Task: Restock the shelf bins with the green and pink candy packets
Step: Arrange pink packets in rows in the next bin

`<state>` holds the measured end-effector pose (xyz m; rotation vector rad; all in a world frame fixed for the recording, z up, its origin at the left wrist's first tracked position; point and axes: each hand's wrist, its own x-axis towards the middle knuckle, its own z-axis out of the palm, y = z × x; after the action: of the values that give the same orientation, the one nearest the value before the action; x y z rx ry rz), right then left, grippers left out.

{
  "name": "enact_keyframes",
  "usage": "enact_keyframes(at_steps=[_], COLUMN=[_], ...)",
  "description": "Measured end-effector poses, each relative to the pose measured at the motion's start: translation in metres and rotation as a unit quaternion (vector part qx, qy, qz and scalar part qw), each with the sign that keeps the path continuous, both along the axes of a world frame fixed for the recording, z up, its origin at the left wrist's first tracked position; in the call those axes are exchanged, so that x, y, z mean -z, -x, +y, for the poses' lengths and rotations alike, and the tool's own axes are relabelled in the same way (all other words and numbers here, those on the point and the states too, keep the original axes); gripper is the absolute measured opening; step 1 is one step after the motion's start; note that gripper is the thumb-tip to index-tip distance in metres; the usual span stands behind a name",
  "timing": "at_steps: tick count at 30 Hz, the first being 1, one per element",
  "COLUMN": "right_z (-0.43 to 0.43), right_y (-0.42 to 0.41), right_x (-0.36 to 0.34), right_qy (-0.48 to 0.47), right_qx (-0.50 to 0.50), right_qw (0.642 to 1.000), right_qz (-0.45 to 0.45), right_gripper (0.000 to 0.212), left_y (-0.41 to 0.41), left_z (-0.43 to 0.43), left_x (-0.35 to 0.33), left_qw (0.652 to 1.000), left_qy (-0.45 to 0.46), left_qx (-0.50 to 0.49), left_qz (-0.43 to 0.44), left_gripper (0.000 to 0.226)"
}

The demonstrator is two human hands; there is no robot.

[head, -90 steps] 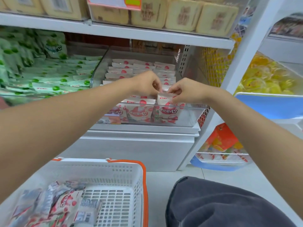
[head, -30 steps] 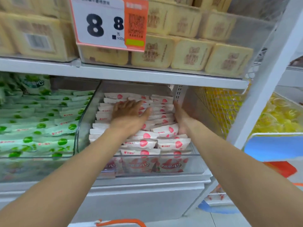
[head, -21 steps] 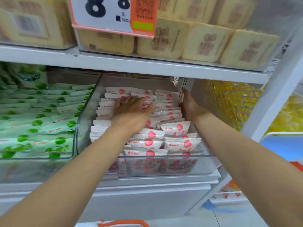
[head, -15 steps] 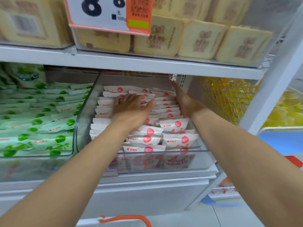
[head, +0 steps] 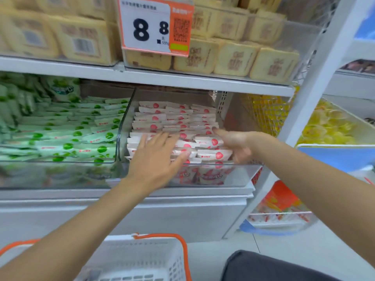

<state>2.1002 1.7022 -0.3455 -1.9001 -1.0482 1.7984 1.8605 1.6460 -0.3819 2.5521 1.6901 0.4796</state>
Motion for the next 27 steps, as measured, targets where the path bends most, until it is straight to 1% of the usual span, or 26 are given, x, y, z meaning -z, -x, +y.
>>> enact_keyframes(at_steps=[2, 4, 7, 8, 9, 10, 12, 13, 16, 19, 21, 22, 24, 27], right_z=[-0.007, -0.014, -0.019, -0.021, -0.024, -0.026, -0.035, -0.037, -0.038, -0.034, -0.026, -0.021, -0.012, -0.004], right_y=[0.015, 0.024, 0.022, 0.022, 0.024, 0.026, 0.027, 0.025, 0.018, 0.019, 0.025, 0.027, 0.028, 0.03], right_x=[-0.001, -0.004, -0.008, -0.011, -0.014, -0.015, -0.018, -0.018, -0.02, -0.028, -0.028, -0.026, -0.024, -0.028], right_qy=[-0.01, -0.026, -0.024, -0.042, -0.083, -0.14, -0.243, -0.26, -0.306, -0.346, -0.341, -0.337, -0.321, -0.308], right_qx=[-0.021, -0.027, 0.003, 0.012, 0.015, 0.018, 0.014, -0.007, -0.091, -0.201, -0.257, -0.274, -0.289, -0.312], right_qw=[0.999, 0.995, 0.996, 0.994, 0.987, 0.973, 0.928, 0.914, 0.868, 0.825, 0.806, 0.798, 0.801, 0.804], right_qz=[-0.046, -0.089, -0.083, -0.097, -0.135, -0.184, -0.281, -0.312, -0.379, -0.4, -0.41, -0.417, -0.414, -0.402], right_gripper=[0.073, 0.073, 0.077, 0.076, 0.073, 0.072, 0.073, 0.07, 0.046, 0.045, 0.043, 0.038, 0.021, 0.009], left_y=[-0.005, -0.009, -0.009, -0.008, -0.006, -0.005, -0.005, -0.005, -0.006, -0.006, -0.006, -0.006, -0.006, -0.006], left_z=[0.004, 0.01, 0.01, 0.008, 0.006, 0.005, 0.005, 0.005, 0.004, 0.004, 0.004, 0.004, 0.005, 0.006], left_x=[0.004, 0.007, 0.009, 0.009, 0.008, 0.007, 0.007, 0.007, 0.008, 0.008, 0.008, 0.008, 0.009, 0.011], left_qw=[0.999, 0.998, 0.997, 0.997, 0.997, 0.997, 0.997, 0.997, 0.996, 0.996, 0.996, 0.995, 0.995, 0.995], left_qy=[-0.035, -0.05, -0.067, -0.071, -0.071, -0.068, -0.068, -0.071, -0.076, -0.082, -0.086, -0.088, -0.09, -0.094], left_qx=[-0.011, -0.029, -0.031, -0.027, -0.023, -0.021, -0.024, -0.026, -0.03, -0.031, -0.03, -0.031, -0.032, -0.031], left_qz=[0.02, 0.021, 0.014, 0.014, 0.015, 0.015, 0.014, 0.015, 0.018, 0.018, 0.02, 0.021, 0.023, 0.022], left_gripper=[0.075, 0.077, 0.077, 0.078, 0.078, 0.079, 0.079, 0.079, 0.08, 0.081, 0.081, 0.082, 0.081, 0.079])
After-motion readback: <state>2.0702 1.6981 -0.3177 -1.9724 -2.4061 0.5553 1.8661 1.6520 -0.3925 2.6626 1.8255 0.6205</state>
